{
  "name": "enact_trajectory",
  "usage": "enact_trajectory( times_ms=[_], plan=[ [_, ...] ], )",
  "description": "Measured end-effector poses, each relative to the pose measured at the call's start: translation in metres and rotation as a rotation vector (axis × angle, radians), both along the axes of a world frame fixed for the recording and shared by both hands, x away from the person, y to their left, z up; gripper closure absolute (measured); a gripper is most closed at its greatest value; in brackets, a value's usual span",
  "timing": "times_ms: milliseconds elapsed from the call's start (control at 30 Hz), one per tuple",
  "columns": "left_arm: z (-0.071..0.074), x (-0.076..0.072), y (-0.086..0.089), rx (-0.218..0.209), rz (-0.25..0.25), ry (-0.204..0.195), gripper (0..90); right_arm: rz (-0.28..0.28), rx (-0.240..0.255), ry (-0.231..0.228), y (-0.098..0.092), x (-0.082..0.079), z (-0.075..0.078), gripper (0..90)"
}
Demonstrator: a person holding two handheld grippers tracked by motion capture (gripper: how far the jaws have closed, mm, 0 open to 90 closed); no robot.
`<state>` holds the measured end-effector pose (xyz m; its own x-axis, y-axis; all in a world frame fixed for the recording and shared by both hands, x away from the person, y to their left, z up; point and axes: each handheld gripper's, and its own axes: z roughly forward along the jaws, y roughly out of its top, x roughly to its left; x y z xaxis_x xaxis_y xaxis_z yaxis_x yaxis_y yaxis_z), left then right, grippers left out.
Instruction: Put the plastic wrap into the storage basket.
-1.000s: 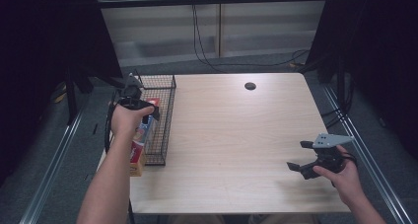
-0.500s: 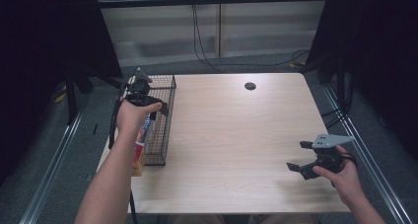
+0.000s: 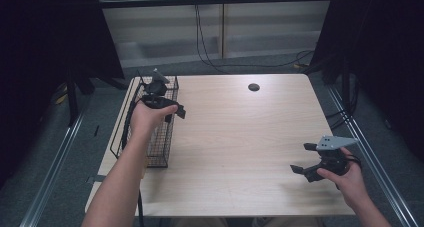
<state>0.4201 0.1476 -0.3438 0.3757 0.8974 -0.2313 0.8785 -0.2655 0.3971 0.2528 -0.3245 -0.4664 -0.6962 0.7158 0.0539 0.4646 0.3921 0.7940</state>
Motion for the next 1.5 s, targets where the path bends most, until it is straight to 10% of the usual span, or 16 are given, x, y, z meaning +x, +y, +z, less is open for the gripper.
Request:
enact_trajectory(
  times_ms=[1500],
  plan=[
    [-0.037, -0.028, -0.060, -0.053, -0.203, -0.017, 16.4, 0.003, -0.003, -0.002, 0.000, -0.001, 0.001, 3.1]
  ],
)
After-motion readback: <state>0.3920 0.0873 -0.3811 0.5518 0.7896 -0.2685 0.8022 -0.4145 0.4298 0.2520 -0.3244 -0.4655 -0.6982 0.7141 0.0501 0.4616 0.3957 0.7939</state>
